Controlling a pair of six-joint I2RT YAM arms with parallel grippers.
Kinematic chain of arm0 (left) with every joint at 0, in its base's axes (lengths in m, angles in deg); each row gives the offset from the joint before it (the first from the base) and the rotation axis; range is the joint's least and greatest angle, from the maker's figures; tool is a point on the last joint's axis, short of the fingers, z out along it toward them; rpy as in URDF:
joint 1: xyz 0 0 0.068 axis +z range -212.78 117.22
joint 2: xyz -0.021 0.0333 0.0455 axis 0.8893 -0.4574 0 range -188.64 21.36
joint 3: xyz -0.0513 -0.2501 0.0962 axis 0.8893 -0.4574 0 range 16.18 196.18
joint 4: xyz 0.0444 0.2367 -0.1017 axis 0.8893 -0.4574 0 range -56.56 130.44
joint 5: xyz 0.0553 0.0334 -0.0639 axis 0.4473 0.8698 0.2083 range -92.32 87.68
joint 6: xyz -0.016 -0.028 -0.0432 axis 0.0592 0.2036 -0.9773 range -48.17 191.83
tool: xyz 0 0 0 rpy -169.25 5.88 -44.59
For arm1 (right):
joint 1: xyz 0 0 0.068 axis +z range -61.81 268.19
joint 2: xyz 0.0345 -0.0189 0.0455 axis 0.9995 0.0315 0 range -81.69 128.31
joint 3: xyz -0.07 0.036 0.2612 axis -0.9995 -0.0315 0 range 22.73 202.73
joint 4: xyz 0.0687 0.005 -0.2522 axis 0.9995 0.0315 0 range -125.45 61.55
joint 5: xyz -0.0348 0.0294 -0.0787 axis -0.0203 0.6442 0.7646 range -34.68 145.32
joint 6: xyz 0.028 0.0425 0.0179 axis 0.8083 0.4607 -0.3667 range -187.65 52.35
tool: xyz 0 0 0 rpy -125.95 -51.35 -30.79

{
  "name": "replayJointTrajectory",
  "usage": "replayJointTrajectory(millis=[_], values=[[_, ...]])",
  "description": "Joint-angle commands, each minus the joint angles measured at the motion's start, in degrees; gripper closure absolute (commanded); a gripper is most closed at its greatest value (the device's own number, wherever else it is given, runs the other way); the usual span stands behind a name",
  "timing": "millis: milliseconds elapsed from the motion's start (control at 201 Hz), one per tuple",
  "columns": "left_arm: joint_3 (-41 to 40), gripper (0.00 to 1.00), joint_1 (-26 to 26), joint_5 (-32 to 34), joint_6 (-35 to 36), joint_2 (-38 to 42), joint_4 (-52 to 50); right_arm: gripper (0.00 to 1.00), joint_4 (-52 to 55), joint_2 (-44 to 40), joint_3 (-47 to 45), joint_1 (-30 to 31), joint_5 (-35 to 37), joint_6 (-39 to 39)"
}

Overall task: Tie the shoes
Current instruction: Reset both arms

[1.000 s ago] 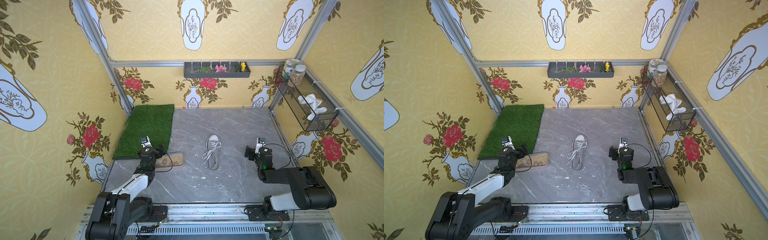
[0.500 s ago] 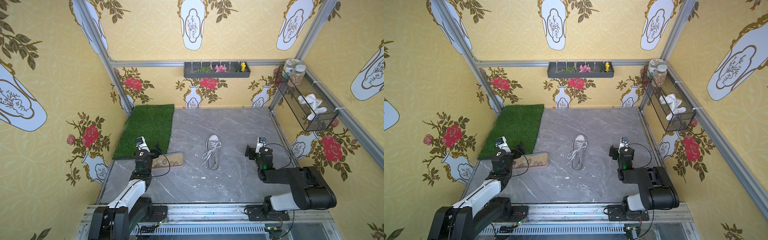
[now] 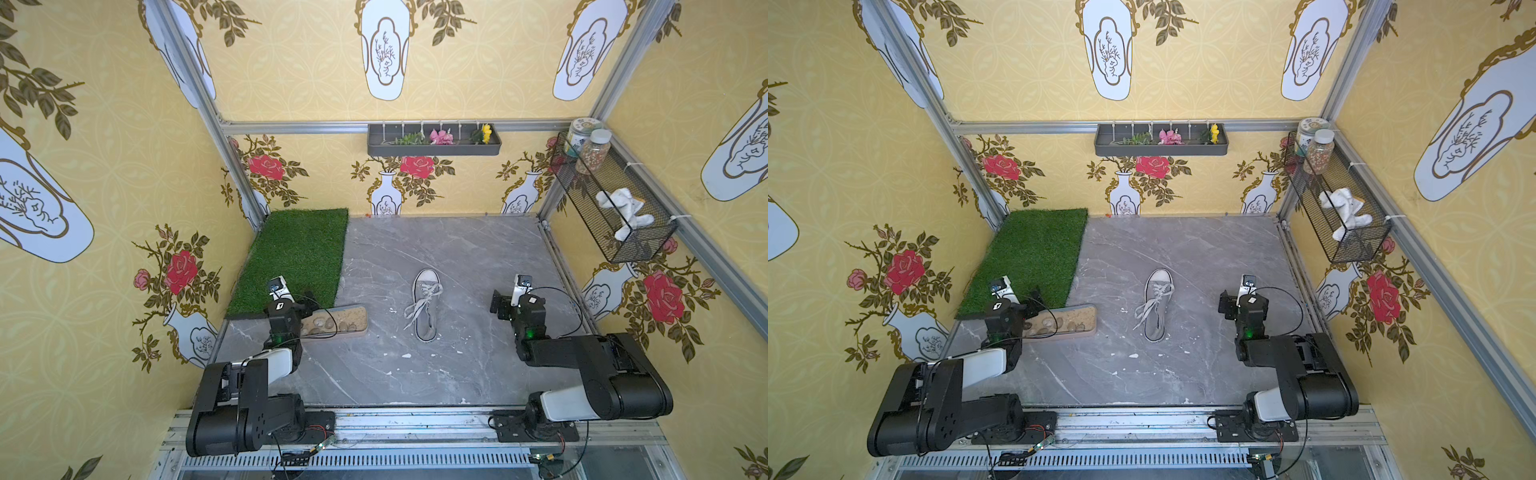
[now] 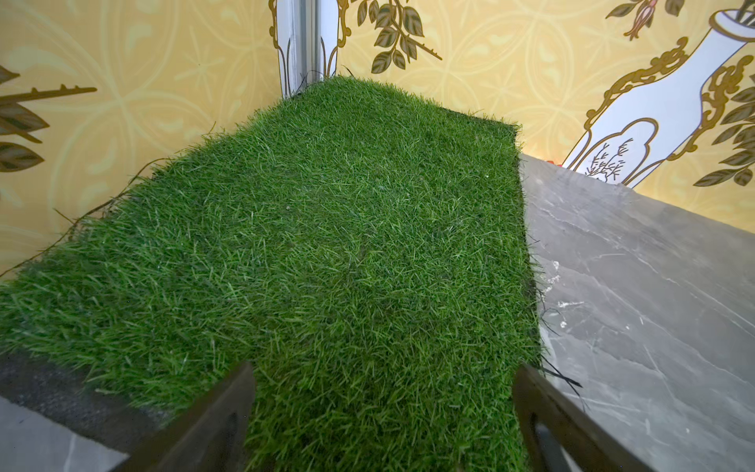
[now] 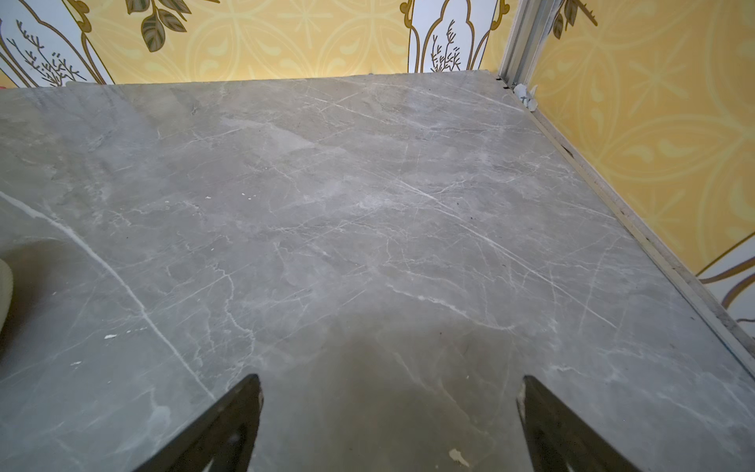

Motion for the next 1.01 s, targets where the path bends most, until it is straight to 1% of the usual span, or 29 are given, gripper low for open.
replayJointTrajectory(millis=[0,1001], values=[[-0.1,0.00,0.1,-0.7,-0.3,-0.1,2.3,0.03,-2.9,0.0,0.0,0.1,0.5,0.0],[0.0,0.00,0.1,-0.8,-0.3,-0.2,2.5,0.03,-2.9,0.0,0.0,0.1,0.5,0.0]])
